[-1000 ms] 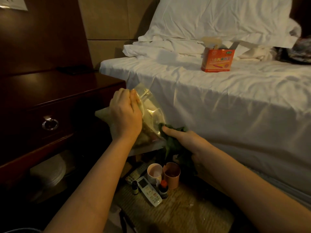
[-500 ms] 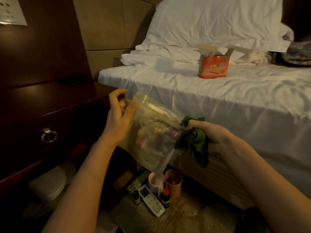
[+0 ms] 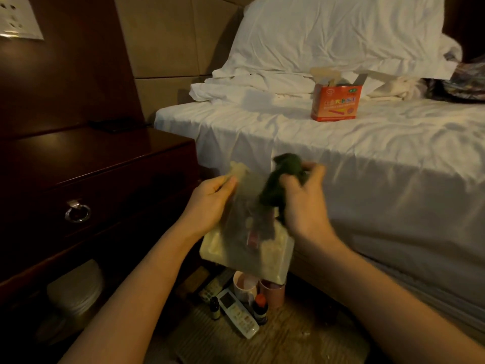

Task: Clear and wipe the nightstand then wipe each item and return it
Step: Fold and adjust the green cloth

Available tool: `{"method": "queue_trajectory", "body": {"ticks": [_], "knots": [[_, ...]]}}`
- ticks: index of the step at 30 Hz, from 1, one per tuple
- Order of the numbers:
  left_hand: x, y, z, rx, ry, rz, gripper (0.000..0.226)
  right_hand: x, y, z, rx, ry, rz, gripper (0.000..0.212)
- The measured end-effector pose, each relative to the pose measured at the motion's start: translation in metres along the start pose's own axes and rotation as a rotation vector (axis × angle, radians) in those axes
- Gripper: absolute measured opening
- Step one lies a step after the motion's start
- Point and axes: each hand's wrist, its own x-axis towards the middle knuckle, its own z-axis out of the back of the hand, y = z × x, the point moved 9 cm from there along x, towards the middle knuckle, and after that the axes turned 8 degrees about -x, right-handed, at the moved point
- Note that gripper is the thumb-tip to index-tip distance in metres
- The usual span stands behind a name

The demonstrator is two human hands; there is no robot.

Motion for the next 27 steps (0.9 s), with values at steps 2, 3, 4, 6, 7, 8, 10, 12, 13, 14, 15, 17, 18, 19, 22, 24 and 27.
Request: {"method": "queue_trajectory", "body": {"ticks": [2, 3, 4, 6, 7, 8, 10, 12, 13, 14, 15, 17, 18, 19, 22, 24, 27], "knots": [[-0.004, -0.003, -0.011, -0.082, 0.032, -0.002, 0.028, -0.014, 0.014, -0.027, -0.128, 0.05, 0.193, 0.019], [-0.007, -0.006, -0.016, -0.136, 0.05, -0.003, 0.03, -0.018, 0.021, -0.033, -0.164, 0.034, 0.271, 0.018], [-0.01, -0.008, -0.02, -0.181, 0.07, -0.007, 0.032, -0.021, 0.027, -0.034, -0.172, 0.016, 0.334, 0.016], [-0.012, -0.011, -0.023, -0.245, 0.092, -0.025, 0.034, -0.024, 0.036, -0.031, -0.157, -0.009, 0.439, 0.015], [-0.012, -0.016, -0.023, -0.27, 0.092, -0.046, 0.034, -0.023, 0.038, -0.029, -0.154, -0.012, 0.474, 0.016], [-0.011, -0.02, -0.021, -0.288, 0.086, -0.075, 0.03, -0.022, 0.041, -0.028, -0.162, -0.004, 0.496, 0.016], [-0.01, -0.024, -0.02, -0.302, 0.076, -0.118, 0.021, -0.015, 0.04, -0.027, -0.196, 0.0, 0.491, 0.016], [-0.009, -0.022, -0.02, -0.31, 0.052, -0.114, 0.018, -0.006, 0.033, -0.025, -0.209, -0.043, 0.42, 0.016], [-0.009, -0.021, -0.021, -0.306, 0.045, -0.115, 0.019, 0.0, 0.026, -0.023, -0.204, -0.068, 0.361, 0.014], [-0.009, -0.021, -0.023, -0.304, 0.04, -0.121, 0.021, 0.007, 0.013, -0.023, -0.2, -0.084, 0.281, 0.011], [-0.01, -0.023, -0.024, -0.317, 0.031, -0.126, 0.022, 0.015, -0.002, -0.023, -0.196, -0.087, 0.18, 0.008], [-0.01, -0.025, -0.02, -0.375, -0.005, -0.109, 0.025, 0.028, -0.032, -0.021, -0.198, -0.083, -0.021, 0.007], [-0.009, -0.025, -0.018, -0.409, -0.019, -0.09, 0.028, 0.032, -0.04, -0.018, -0.199, -0.087, -0.088, 0.007], [-0.009, -0.024, -0.017, -0.428, -0.022, -0.072, 0.031, 0.032, -0.042, -0.015, -0.202, -0.099, -0.111, 0.006], [-0.009, -0.022, -0.023, -0.436, 0.004, -0.055, 0.033, 0.012, -0.011, -0.018, -0.212, -0.109, 0.093, 0.007], [-0.01, -0.023, -0.026, -0.465, 0.011, -0.057, 0.034, -0.013, 0.019, -0.03, -0.206, -0.078, 0.302, 0.011], [-0.012, -0.025, -0.021, -0.545, 0.017, -0.04, 0.036, -0.024, 0.035, -0.039, -0.271, -0.024, 0.457, 0.013]]}}
